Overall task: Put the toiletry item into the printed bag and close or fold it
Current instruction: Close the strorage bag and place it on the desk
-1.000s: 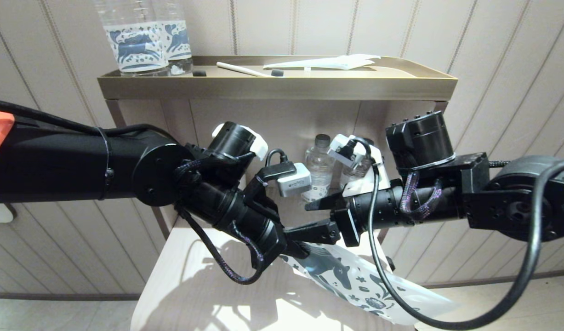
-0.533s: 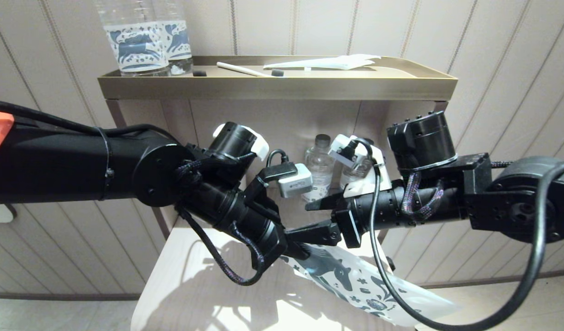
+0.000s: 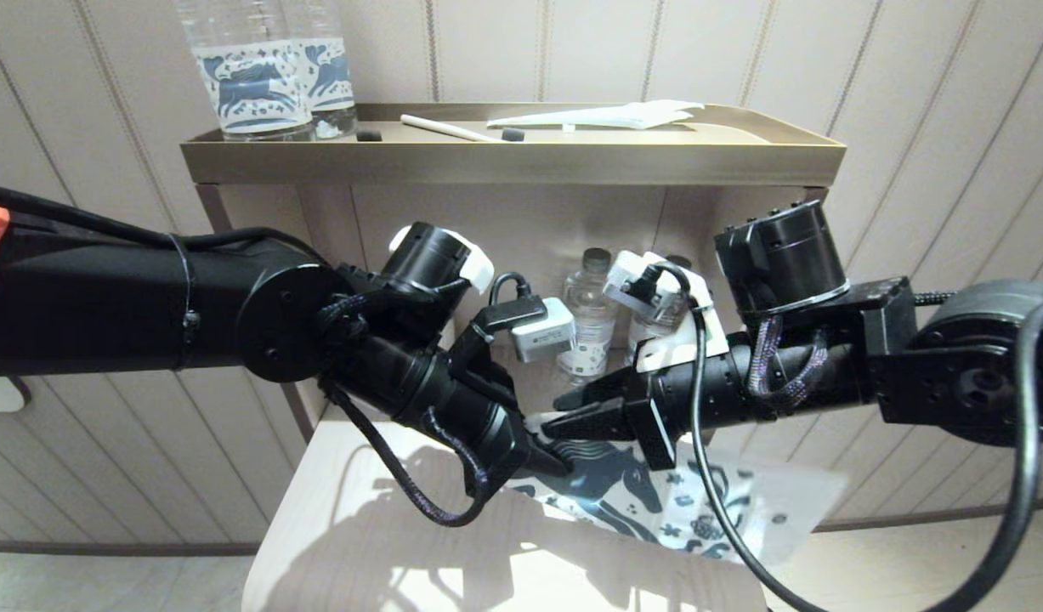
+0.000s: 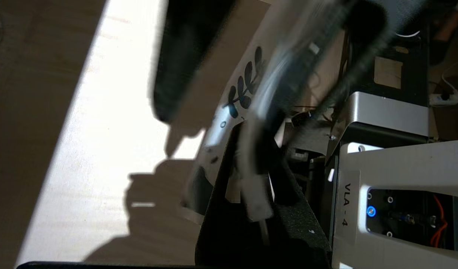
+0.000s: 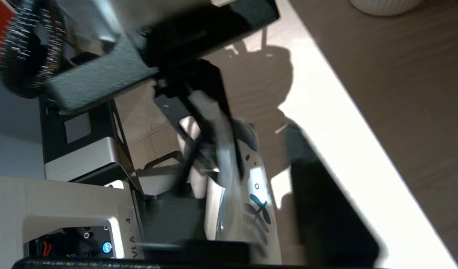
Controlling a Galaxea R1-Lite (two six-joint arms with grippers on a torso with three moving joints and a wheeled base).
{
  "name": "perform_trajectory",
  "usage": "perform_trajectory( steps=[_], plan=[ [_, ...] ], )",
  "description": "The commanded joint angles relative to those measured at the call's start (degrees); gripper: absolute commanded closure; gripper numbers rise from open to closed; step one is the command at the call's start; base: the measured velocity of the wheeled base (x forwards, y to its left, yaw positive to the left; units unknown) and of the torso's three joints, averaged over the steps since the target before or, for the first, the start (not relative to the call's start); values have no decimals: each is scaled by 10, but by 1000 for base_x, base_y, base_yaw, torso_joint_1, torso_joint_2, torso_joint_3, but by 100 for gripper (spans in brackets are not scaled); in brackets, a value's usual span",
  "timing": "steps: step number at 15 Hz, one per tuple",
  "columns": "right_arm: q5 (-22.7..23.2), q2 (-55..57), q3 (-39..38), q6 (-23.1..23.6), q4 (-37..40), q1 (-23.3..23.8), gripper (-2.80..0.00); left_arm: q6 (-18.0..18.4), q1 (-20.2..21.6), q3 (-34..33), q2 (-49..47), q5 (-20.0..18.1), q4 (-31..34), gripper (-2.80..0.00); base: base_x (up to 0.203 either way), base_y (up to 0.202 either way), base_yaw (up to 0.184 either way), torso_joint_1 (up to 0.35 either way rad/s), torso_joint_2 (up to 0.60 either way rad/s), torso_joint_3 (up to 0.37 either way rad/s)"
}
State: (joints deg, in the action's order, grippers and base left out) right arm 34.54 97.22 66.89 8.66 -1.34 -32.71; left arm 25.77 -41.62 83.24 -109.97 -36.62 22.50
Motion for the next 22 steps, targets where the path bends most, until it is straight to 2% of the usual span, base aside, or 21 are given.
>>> perform_trajectory(
  steps=[1,5,7,11,19,22],
  plan=[
    [1,0,6,0,-2,-1,0,2,0,-1,1,-3,3,0,0,0,0,0,0,0],
    [6,0,5,1,-1,-8,0,1,0,-19,12,-10,3,0,0,0,0,0,0,0],
    [24,-3,-3,1,0,-9,0,1,0,-35,20,-18,-5,0,0,0,0,0,0,0],
    [27,-15,-18,1,0,-4,0,1,0,-57,19,-29,-64,0,0,0,0,0,0,0],
    [32,-51,-56,15,0,-1,0,4,5,-40,22,-28,-59,0,0,0,0,0,0,0],
    [41,-61,-65,19,0,2,0,18,9,-43,29,-28,-45,0,0,0,0,0,0,0]
  ],
)
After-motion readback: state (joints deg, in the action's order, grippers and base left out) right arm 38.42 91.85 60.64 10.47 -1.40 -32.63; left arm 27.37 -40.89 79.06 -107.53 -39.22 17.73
